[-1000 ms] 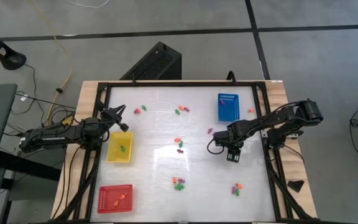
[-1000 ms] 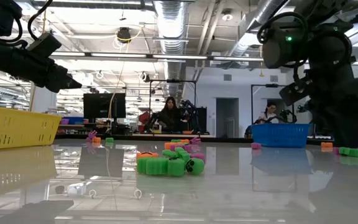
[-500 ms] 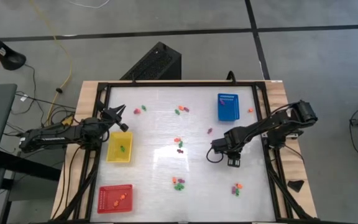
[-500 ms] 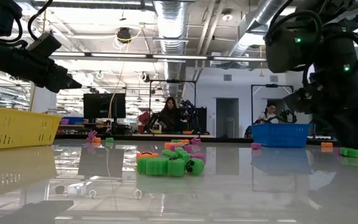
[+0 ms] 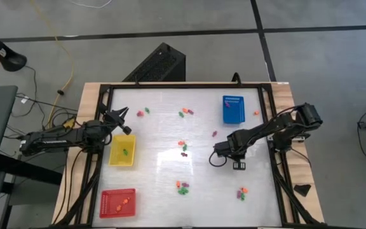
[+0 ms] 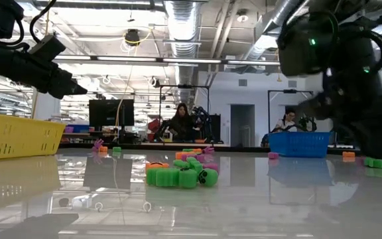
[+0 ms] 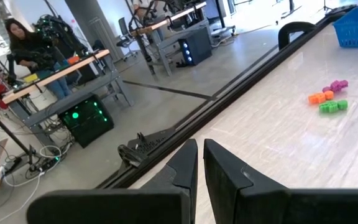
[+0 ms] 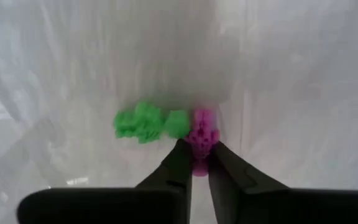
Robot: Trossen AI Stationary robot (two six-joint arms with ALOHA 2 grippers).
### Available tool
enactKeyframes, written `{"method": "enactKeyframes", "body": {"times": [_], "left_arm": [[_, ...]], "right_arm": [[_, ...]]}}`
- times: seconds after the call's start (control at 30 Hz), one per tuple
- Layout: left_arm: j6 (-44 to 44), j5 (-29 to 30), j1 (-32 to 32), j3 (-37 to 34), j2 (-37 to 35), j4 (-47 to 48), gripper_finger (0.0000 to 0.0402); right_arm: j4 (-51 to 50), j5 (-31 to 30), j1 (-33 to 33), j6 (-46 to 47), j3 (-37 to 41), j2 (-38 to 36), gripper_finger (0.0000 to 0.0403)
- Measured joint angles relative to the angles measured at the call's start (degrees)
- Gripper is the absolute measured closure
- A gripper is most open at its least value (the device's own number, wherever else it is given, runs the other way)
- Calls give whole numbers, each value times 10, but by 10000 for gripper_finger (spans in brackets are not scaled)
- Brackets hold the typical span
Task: Sort Halloween decoration
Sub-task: Put the purple skeleton toy into the blue bin
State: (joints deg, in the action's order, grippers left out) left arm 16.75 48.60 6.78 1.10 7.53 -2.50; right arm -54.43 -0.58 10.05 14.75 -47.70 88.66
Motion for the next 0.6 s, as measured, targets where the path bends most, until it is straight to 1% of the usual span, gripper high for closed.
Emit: {"method": "enactKeyframes", "body": {"times": [0.2, 0.33, 0.47, 0.6], "left_arm": [[0, 0, 0, 0, 0, 0, 384], [0, 0, 0, 0, 0, 0, 384], [0, 0, 0, 0, 0, 0, 384], [0, 0, 0, 0, 0, 0, 384]], "right_arm": [[-24, -34, -24, -27, -27, -68, 345], [-23, -89, -61, -72, -49, -115, 343], [-16, -144, -129, -130, -68, -138, 343], [11, -150, -215, -180, -71, -138, 342]]}}
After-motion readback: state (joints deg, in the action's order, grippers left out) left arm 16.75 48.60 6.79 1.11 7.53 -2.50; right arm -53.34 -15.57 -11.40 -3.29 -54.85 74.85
